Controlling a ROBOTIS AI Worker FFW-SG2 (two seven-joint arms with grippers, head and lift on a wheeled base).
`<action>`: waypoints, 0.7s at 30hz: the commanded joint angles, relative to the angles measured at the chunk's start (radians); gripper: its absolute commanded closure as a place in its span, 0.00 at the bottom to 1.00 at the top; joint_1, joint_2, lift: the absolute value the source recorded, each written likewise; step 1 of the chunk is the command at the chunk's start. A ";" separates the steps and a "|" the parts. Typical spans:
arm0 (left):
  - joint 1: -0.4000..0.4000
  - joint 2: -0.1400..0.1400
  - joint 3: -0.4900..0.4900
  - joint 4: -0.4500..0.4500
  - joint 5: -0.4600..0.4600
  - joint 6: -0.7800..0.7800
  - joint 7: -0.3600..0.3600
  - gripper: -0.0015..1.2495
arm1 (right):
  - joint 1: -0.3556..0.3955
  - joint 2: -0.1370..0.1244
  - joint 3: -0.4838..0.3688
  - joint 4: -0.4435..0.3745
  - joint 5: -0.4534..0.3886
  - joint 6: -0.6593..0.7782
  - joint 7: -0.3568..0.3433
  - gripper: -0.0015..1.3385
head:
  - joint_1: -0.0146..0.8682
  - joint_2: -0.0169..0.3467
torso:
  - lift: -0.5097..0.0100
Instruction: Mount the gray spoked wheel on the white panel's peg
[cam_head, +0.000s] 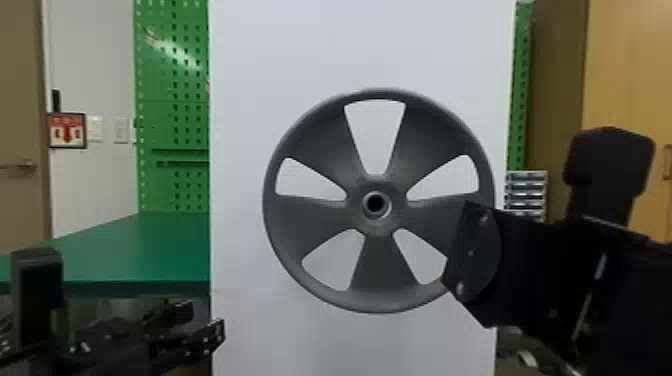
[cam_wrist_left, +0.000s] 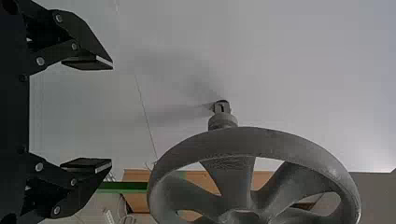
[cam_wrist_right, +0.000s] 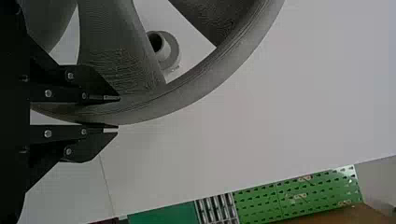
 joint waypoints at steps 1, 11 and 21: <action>0.000 0.000 0.000 0.000 0.001 0.000 0.000 0.40 | 0.000 0.000 -0.003 0.002 0.002 0.000 0.000 0.99 | 0.11 0.03 | 0.05; -0.001 0.000 -0.001 0.000 -0.001 0.000 0.000 0.40 | 0.000 -0.002 -0.003 0.005 0.002 0.000 0.000 0.99 | 0.11 0.03 | 0.05; -0.003 0.000 -0.001 0.000 -0.001 0.000 0.000 0.40 | -0.003 -0.002 0.000 0.014 0.005 0.000 0.003 0.99 | 0.11 0.03 | 0.05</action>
